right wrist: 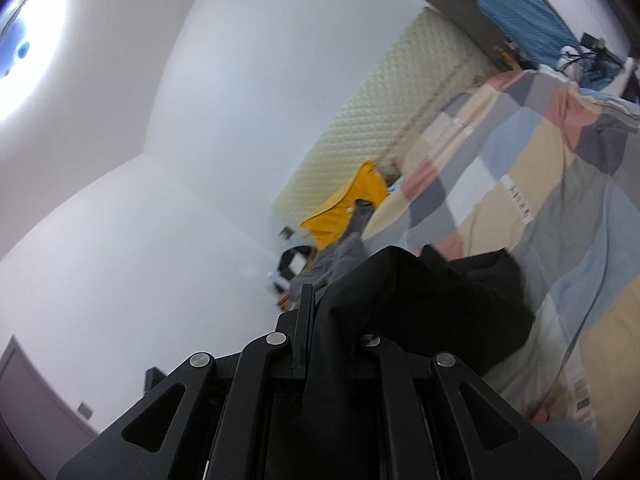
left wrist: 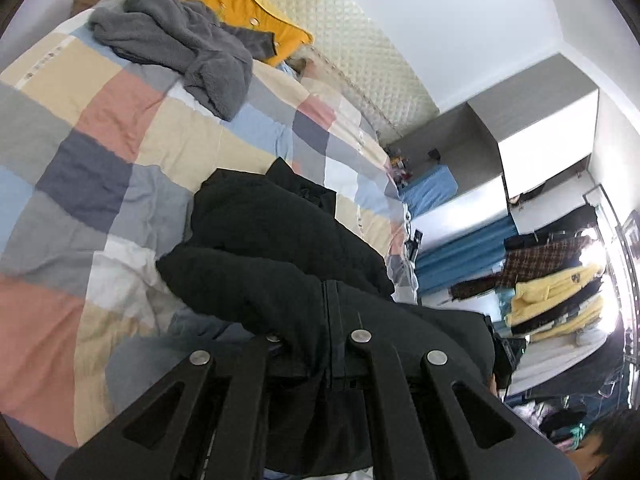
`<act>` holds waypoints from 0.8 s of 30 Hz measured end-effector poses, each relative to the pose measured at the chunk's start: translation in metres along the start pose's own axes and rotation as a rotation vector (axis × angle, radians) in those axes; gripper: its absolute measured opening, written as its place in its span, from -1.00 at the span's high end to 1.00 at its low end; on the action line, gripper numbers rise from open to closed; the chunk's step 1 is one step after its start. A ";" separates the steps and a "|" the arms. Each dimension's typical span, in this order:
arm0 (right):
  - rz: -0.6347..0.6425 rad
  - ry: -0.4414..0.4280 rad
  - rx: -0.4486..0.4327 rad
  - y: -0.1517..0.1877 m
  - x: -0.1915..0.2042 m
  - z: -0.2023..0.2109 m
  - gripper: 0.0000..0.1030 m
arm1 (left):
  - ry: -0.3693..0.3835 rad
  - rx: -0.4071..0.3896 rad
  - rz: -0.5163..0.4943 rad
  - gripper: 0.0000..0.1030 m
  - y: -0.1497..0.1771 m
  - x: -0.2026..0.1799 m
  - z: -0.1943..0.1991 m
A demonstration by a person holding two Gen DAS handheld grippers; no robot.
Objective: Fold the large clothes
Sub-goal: 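Lift the hem with both grippers and fold it toward the collar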
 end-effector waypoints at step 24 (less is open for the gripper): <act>-0.139 0.266 0.175 -0.066 -0.123 -0.174 0.90 | -0.228 -0.027 0.049 0.90 -0.128 -0.016 -0.117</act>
Point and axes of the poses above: each gripper's, at about its wrist camera, not at the fingertips, and z roughly against the way its jaws point, x to its left, y to its underside, the point moved 1 cm from there along -z, roughly the way its jaws point, and after that the axes turned 8 degrees about z, right-handed, at the moved point
